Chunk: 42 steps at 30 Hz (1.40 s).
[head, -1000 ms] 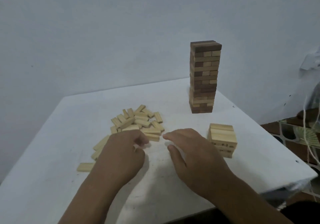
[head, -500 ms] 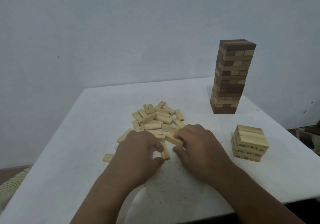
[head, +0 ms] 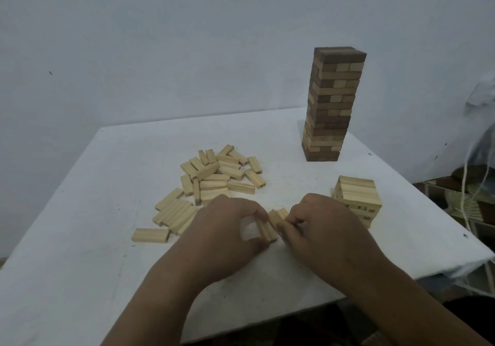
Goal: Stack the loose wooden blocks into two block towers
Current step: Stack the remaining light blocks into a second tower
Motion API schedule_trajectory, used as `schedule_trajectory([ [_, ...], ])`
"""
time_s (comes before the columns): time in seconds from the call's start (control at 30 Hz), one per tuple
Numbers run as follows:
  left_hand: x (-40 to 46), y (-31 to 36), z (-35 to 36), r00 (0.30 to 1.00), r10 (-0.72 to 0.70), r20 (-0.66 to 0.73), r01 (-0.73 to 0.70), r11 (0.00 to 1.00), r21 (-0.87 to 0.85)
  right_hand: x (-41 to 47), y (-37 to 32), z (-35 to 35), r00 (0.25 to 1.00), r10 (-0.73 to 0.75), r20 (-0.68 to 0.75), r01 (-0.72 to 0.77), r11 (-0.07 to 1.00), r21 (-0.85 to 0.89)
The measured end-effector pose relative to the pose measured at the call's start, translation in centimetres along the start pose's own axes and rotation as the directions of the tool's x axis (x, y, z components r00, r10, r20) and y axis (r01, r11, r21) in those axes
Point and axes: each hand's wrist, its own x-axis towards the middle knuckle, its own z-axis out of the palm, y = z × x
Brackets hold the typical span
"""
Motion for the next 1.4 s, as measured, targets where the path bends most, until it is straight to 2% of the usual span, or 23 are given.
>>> schedule_trajectory([
  [0.1,0.5,0.7,0.2,0.997,0.060,0.051,-0.059,0.998,-0.017,-0.8,0.3,-0.2,0.999,0.049,-0.009,-0.048,0.997,0.063],
  [0.23,0.7,1.0,0.5,0.994,0.090,0.068,-0.089,0.996,-0.017,-1.2,0.1,-0.6,0.999,0.030,0.017,-0.032,0.984,0.176],
  [0.33,0.7,0.9,0.4,0.995,0.069,0.069,-0.069,0.998,-0.002,-1.3,0.2,-0.8,0.998,0.010,0.067,-0.018,0.993,0.115],
  [0.63,0.5,0.3,0.2,0.998,0.042,0.052,-0.042,0.999,-0.010,-1.0,0.4,-0.1,1.000,-0.013,0.023,0.011,0.994,0.110],
  [0.8,0.4,0.8,0.2,0.997,0.037,0.074,-0.038,0.999,0.013,-0.6,0.8,-1.3,0.974,-0.100,0.201,0.068,0.985,0.159],
  [0.9,0.5,1.2,0.2,0.997,0.021,0.070,-0.021,1.000,0.001,-0.5,1.0,-2.0,0.968,-0.111,0.224,0.067,0.978,0.197],
  [1.07,0.5,1.4,0.0,0.998,-0.010,0.063,0.010,1.000,0.006,-0.2,1.3,-2.1,0.965,-0.072,0.254,-0.021,0.937,0.348],
  [1.27,0.3,1.6,0.0,1.000,-0.009,0.022,0.010,0.997,-0.070,-0.3,1.1,-2.2,0.973,-0.117,0.200,0.017,0.896,0.444],
  [1.4,0.4,2.5,-0.4,0.998,0.035,-0.061,-0.043,0.989,-0.144,-0.7,1.2,-3.5,0.990,-0.106,0.097,0.053,0.896,0.440],
])
